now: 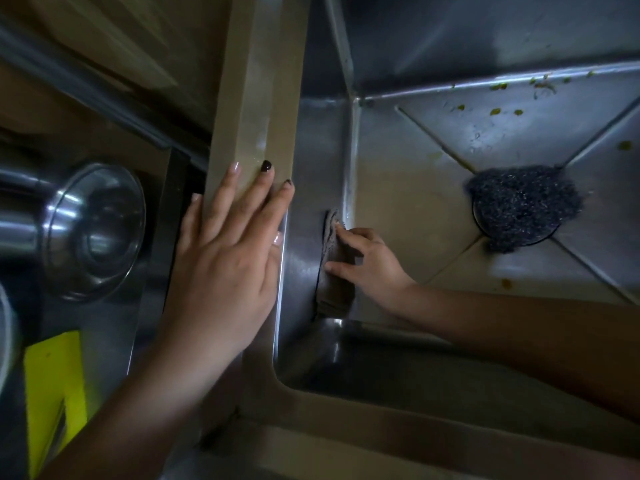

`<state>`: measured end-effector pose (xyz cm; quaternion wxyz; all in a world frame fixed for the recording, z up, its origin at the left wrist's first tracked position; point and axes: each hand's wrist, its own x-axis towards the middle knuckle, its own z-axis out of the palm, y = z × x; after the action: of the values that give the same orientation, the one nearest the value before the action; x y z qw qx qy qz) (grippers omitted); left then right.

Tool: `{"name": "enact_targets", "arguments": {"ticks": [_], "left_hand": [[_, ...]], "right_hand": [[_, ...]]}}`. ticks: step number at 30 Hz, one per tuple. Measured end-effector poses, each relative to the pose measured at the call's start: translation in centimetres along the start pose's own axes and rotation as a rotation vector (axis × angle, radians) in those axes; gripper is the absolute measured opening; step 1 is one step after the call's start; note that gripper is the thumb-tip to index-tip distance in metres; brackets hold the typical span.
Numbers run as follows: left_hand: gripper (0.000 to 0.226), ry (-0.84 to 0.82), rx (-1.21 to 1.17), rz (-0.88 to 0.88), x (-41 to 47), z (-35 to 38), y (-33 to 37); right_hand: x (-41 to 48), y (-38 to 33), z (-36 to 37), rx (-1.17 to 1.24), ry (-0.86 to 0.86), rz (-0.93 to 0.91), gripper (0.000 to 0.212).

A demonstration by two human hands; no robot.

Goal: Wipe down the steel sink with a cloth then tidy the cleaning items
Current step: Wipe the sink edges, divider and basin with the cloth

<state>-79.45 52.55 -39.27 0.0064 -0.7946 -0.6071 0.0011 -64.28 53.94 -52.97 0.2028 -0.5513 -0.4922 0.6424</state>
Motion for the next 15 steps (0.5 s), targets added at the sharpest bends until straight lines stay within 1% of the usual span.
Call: {"name": "enact_targets", "arguments": {"ticks": [3, 8, 12, 15], "left_hand": [[0.049, 0.007, 0.003, 0.000, 0.0, 0.0, -0.1], [0.049, 0.010, 0.007, 0.004, -0.1, -0.1, 0.1], [0.049, 0.015, 0.018, -0.001, -0.1, -0.2, 0.1], [0.049, 0.023, 0.023, -0.001, -0.1, -0.1, 0.2]], "right_hand": [[1.0, 1.4, 0.1, -0.030, 0.011, 0.047, 0.069], [1.1, 2.6, 0.3, -0.204, -0.006, 0.016, 0.071], [0.6, 2.3, 0.6, -0.167, -0.013, 0.068, 0.072], [-0.4, 1.8, 1.0, -0.110, -0.074, 0.137, 0.077]]}}
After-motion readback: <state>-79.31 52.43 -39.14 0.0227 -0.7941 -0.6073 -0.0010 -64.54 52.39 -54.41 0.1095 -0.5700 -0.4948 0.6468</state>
